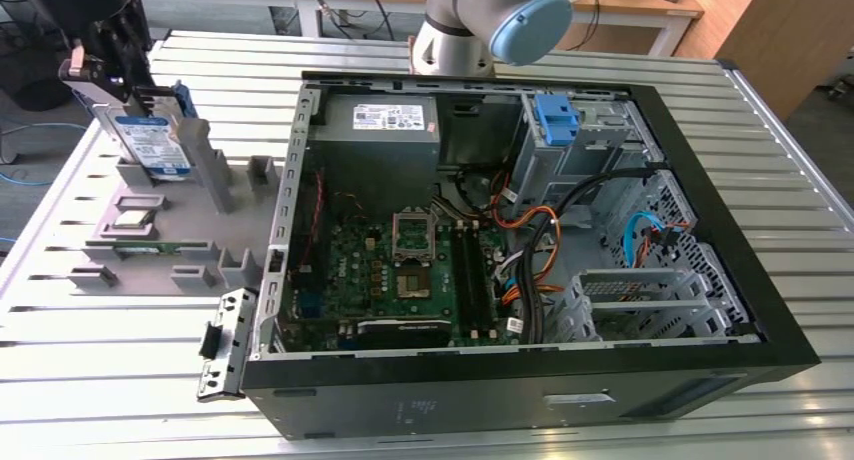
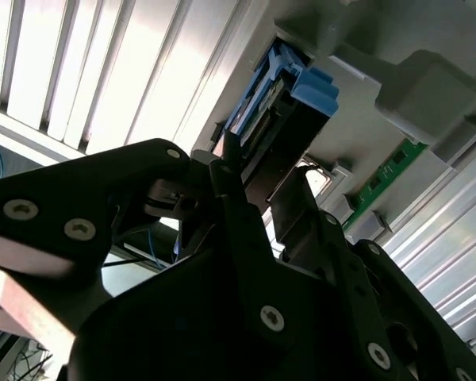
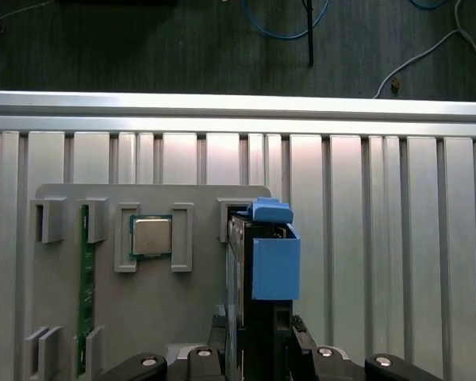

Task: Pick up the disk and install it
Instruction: 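Pick up the disk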

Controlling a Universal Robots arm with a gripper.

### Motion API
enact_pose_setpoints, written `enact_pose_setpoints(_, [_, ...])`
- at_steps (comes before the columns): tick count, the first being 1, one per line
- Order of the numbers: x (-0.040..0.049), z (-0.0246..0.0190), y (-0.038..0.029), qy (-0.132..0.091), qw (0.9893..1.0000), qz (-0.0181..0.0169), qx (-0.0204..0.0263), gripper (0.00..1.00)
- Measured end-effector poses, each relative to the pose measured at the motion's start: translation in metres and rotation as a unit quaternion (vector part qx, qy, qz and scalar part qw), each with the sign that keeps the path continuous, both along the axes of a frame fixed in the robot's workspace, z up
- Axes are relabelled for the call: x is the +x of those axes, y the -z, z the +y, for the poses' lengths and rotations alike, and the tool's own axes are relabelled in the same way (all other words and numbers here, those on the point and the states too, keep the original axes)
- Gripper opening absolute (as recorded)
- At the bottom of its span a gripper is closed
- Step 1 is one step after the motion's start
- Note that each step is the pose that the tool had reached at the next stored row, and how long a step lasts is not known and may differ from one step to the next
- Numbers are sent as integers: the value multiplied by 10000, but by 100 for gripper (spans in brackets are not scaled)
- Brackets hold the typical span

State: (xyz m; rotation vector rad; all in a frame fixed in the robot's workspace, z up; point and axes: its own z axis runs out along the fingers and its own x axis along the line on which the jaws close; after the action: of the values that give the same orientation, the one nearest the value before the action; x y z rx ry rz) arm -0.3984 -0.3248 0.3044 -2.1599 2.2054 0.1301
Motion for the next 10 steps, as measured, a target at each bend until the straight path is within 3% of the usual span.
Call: enact_pose_setpoints(10, [-29, 0, 26, 0, 10000, 1, 0, 42])
